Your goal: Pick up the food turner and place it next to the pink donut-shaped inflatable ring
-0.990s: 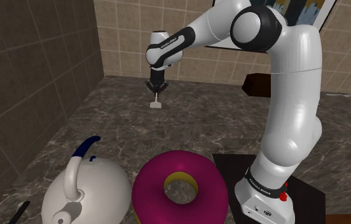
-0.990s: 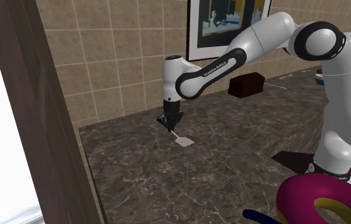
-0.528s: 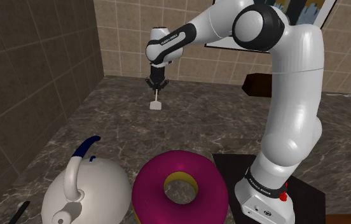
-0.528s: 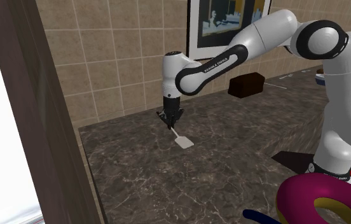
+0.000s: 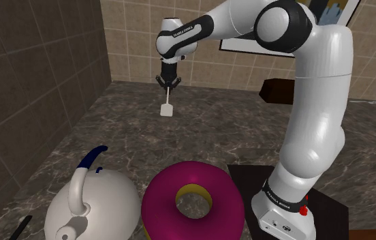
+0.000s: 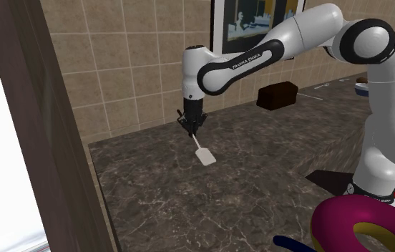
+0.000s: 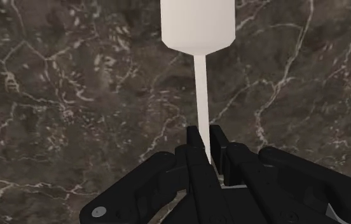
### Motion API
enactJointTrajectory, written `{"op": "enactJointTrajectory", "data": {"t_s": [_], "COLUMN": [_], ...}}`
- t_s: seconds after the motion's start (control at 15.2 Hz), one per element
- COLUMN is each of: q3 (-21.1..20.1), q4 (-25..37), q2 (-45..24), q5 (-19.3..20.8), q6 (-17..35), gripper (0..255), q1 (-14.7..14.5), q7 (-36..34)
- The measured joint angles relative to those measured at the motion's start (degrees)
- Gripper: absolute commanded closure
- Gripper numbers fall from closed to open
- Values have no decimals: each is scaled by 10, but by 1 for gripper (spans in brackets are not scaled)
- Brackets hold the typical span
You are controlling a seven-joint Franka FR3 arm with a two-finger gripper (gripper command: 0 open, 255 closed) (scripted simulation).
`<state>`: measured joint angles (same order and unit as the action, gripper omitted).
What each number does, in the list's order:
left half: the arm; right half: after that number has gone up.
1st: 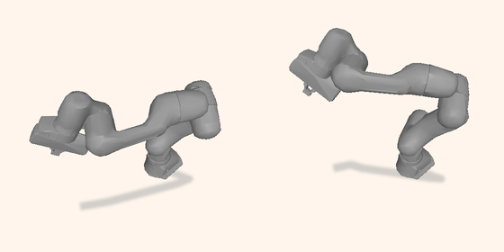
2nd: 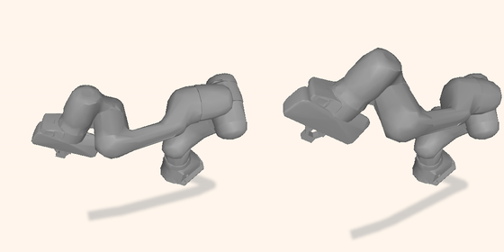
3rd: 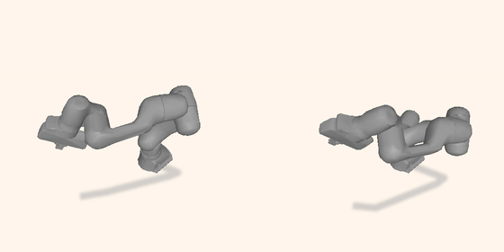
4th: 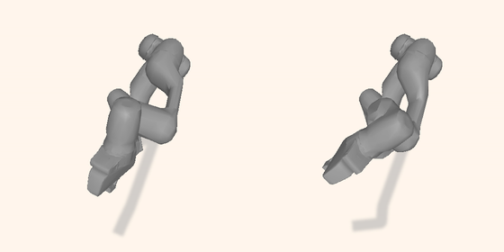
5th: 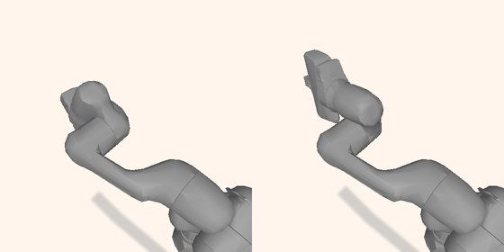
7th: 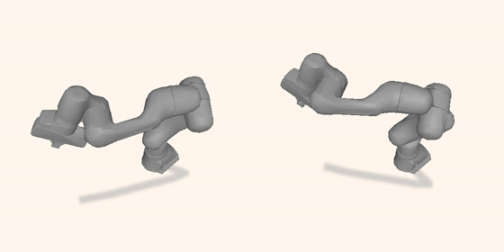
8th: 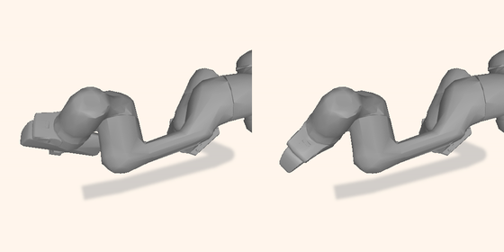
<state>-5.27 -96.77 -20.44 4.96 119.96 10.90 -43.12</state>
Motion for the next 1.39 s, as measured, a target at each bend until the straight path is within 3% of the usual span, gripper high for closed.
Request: {"op": "enactJointTrajectory", "data": {"t_s": [1.25,1.39], "q3": [-2,-3], "q4": [113,99], "q2": [24,41], "q5": [-6,-8], "q6": [-137,-139], "gripper": [255,255], "q1": [-1,-1], "q7": [8,8]}}
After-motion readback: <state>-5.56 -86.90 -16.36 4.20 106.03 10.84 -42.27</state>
